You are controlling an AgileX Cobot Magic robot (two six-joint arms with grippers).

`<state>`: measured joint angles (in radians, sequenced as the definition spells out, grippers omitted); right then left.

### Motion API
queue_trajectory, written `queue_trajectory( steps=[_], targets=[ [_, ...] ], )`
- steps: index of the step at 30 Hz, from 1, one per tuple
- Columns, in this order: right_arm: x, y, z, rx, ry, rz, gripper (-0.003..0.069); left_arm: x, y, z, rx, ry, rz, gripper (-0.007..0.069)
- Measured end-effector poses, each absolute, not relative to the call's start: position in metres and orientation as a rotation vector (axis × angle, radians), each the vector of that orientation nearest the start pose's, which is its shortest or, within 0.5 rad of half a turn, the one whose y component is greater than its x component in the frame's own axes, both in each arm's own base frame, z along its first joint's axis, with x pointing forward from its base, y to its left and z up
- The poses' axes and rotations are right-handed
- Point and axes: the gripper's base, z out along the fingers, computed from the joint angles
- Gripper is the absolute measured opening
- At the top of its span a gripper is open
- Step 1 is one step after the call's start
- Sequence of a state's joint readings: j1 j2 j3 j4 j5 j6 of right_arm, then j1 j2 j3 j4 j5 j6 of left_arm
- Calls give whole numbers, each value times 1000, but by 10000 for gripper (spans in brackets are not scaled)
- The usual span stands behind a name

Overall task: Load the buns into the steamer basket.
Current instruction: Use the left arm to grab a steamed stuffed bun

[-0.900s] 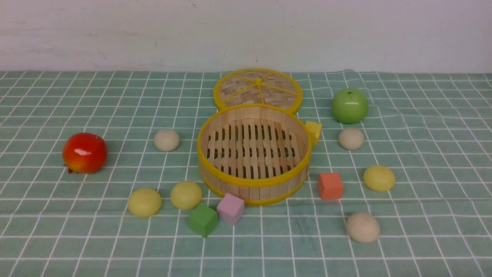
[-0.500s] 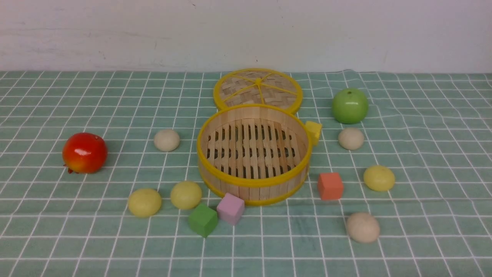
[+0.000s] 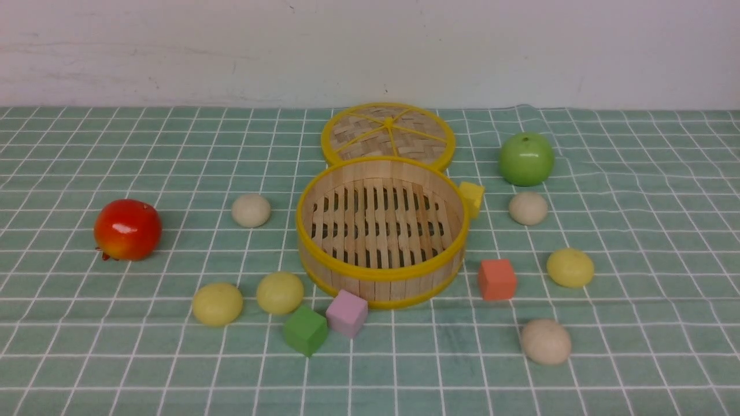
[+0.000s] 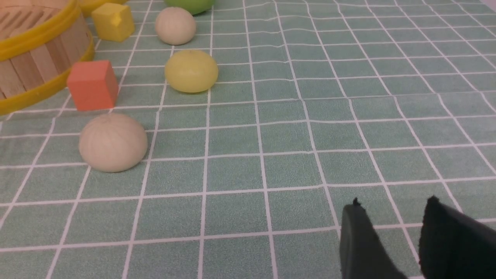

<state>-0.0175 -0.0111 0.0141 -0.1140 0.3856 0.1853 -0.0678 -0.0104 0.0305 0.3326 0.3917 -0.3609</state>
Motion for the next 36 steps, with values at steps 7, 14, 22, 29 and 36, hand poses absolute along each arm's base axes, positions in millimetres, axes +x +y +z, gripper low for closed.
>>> queue_trajectory(
  steps=[7,14,22,29,36],
  targets=[
    [52,-5,175,120,1866,3,240,53,10,171,-30,1866,96,238],
    [52,-5,175,120,1866,3,240,53,11,173,1,1846,132,238],
    [52,-5,175,120,1866,3,240,56,4,187,23,1686,46,238],
    [52,-5,175,120,1866,3,240,57,-4,204,-73,1500,-191,238],
    [52,-5,175,120,1866,3,240,53,-11,219,-117,1332,-413,238]
  ],
)
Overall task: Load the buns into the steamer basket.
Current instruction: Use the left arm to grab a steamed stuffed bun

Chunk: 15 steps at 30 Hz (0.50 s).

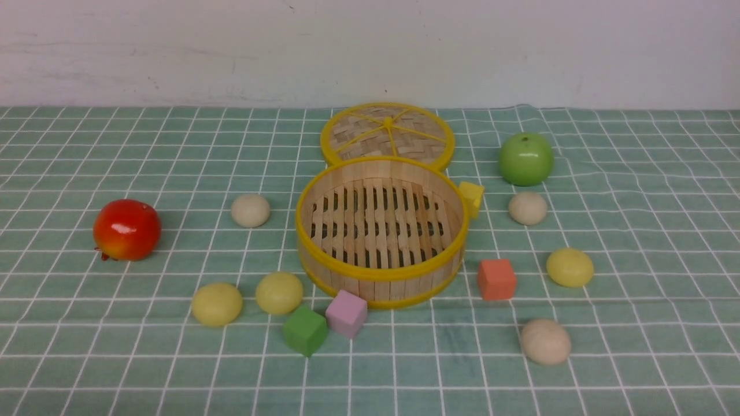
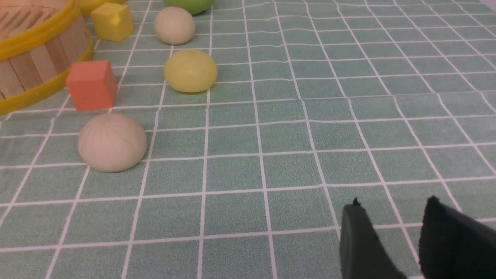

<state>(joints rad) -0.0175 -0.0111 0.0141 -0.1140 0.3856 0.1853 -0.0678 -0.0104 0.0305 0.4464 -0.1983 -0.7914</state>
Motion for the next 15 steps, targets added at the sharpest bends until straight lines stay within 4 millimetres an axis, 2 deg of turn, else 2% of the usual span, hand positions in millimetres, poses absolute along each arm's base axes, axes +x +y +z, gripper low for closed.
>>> queue_trajectory(
  steps=[5,6,7,8,9,10,11,13,15],
  targets=[
    [52,-5,175,120,1866,3,240,47,-11,247,-140,1253,-459,238],
    [52,-5,175,120,1866,3,240,42,-9,265,-153,1213,-473,238],
    [52,-5,175,120,1866,3,240,41,-9,270,-159,1203,-477,238],
    [52,-5,175,120,1866,3,240,35,-7,297,-192,1176,-493,238],
    [52,-5,175,120,1866,3,240,35,-7,297,-195,1176,-497,238],
    [52,-5,175,120,1866,3,240,36,-4,317,-240,1191,-503,238],
    [52,-5,175,120,1866,3,240,38,-3,327,-275,1215,-505,238],
    [52,-5,175,120,1866,3,240,43,-1,336,-322,1252,-507,238],
    [52,-5,175,120,1866,3,240,58,3,344,-442,1369,-498,238]
  ],
)
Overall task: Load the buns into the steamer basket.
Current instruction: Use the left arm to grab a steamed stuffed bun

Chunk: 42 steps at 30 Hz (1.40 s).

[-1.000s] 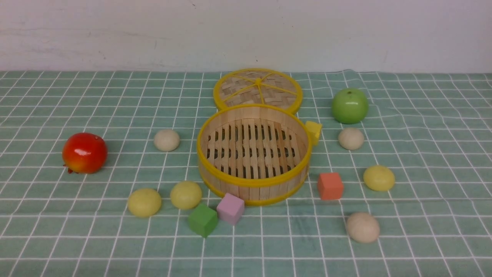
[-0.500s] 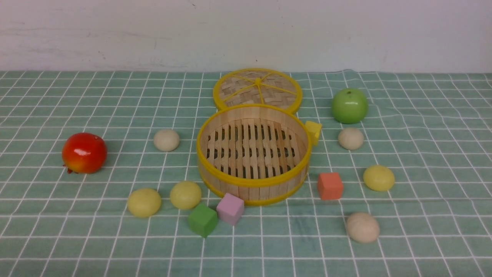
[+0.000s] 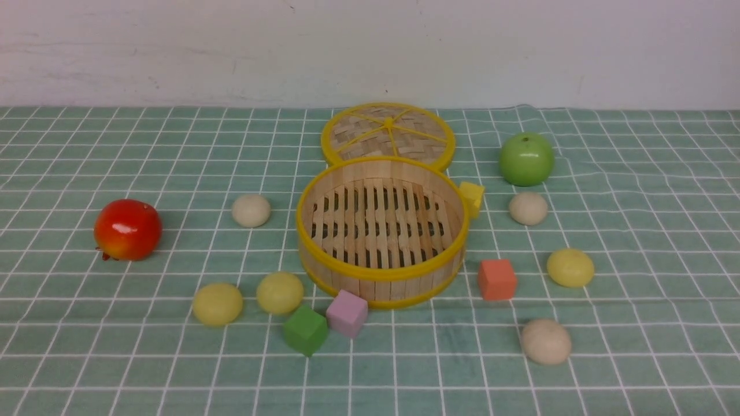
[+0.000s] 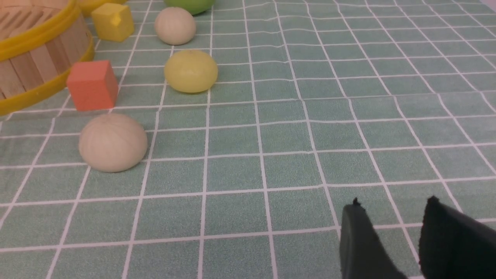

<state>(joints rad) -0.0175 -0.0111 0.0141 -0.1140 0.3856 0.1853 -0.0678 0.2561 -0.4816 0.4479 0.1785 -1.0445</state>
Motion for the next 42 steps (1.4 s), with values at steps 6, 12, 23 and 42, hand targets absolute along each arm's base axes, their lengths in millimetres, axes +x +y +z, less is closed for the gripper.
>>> queue_trajectory(
  steps=[6,12,23,42],
  targets=[
    [52,-5,175,120,1866,3,240,92,7,332,-587,1612,-399,238],
    [52,-5,175,120,1866,3,240,114,6,318,-619,1738,-355,238],
    [52,-5,175,120,1866,3,240,200,-3,274,-810,2152,-289,238],
    [52,-5,175,120,1866,3,240,339,-88,247,-179,2789,-298,238]
  ],
)
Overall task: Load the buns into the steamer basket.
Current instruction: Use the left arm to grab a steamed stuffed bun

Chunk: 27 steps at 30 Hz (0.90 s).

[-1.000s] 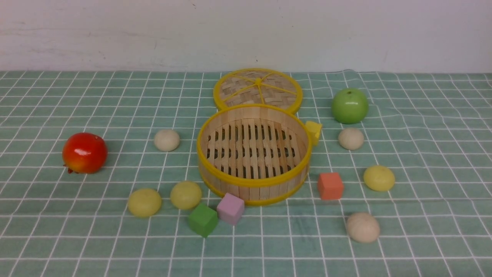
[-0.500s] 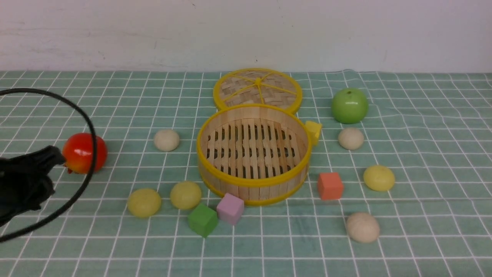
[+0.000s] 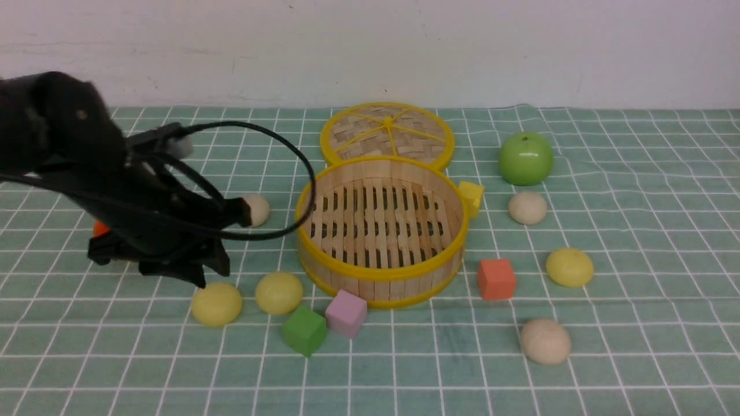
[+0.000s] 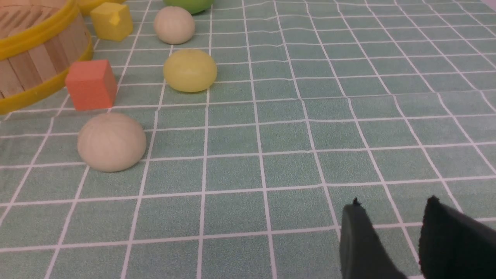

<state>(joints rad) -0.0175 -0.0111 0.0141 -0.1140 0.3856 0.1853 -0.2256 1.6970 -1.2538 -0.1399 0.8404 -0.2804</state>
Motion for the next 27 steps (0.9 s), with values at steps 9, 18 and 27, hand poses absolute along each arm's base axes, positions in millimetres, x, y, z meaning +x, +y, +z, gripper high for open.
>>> queue_trajectory(
  steps=[9,18,27],
  targets=[
    [52,-5,175,120,1866,3,240,365,-113,228,-99,2814,98,238],
    [52,-5,175,120,1866,3,240,374,-114,211,-97,2815,120,238],
    [52,-5,175,120,1866,3,240,378,-116,198,-94,2833,123,238]
  ],
)
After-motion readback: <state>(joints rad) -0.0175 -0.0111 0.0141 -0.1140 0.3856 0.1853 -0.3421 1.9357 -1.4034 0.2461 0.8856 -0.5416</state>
